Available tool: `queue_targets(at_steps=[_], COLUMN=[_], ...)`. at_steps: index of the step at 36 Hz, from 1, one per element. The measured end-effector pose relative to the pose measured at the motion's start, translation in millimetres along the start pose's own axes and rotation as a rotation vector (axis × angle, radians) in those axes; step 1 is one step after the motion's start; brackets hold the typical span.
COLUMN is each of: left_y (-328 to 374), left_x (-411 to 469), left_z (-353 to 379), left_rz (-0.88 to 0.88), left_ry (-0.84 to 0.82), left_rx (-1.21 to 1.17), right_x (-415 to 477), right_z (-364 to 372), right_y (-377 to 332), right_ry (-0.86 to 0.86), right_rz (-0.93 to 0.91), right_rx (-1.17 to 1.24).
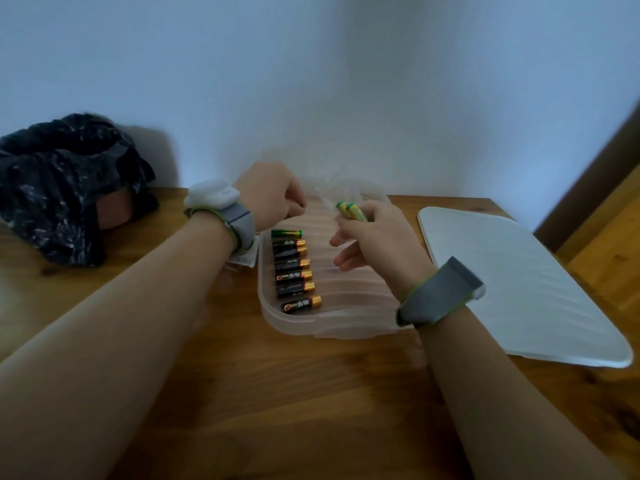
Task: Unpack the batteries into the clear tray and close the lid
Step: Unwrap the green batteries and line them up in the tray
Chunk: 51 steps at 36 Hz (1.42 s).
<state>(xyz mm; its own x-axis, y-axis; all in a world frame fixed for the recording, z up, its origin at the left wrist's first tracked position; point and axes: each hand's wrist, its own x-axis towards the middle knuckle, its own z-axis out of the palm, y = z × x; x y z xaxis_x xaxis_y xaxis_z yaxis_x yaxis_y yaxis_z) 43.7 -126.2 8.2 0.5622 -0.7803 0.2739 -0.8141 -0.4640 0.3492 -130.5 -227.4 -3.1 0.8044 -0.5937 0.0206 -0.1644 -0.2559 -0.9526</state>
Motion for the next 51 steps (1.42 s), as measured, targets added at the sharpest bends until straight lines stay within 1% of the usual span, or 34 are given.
queue_targets(at_steps=[4, 14, 23, 31, 33, 35, 40, 43, 47, 51], left_y=[1.3, -1.9, -0.5, -2.5, -3.8, -4.0, 1.6, 7.7, 15.2, 19.8], left_x=[6.6, 13.2, 11.9, 12.8, 11.9, 10.0, -2.8, -13.0, -23.3, -29.6], left_z=[5.1, 15.4, 22.3, 23.2, 22.6, 18.9, -2.0, -15.8, -29.6, -35.9], left_rz=[-0.012, -0.036, -0.019, -0.043, -0.056, -0.064, -0.053, -0.039, 0.012, 0.095], left_ry=[-0.069, -0.146, -0.118, -0.130, -0.117, -0.070, 0.177, 0.273, 0.249, 0.141], left_rx=[0.053, 0.086, 0.162, 0.172, 0.130, 0.071, -0.133, -0.293, -0.473, -0.463], right_x=[0.9, 4.1, 3.3, 5.9, 5.6, 5.3, 5.1, 2.5, -1.5, -2.5], right_z=[0.0, -1.3, -1.9, -0.7, -0.2, 0.0, 3.2, 4.4, 6.0, 7.2], right_y=[0.5, 2.8, -1.1, 2.2, 2.6, 2.7, 1.9, 2.3, 1.2, 0.0], right_ry=[-0.005, 0.022, 0.026, 0.021, 0.011, 0.000, -0.039, -0.079, -0.112, -0.111], right_rz=[-0.005, -0.018, -0.007, -0.006, 0.001, 0.007, 0.009, -0.019, -0.043, -0.070], right_rx=[-0.004, -0.003, 0.020, 0.026, 0.032, 0.037, 0.072, 0.059, 0.054, 0.053])
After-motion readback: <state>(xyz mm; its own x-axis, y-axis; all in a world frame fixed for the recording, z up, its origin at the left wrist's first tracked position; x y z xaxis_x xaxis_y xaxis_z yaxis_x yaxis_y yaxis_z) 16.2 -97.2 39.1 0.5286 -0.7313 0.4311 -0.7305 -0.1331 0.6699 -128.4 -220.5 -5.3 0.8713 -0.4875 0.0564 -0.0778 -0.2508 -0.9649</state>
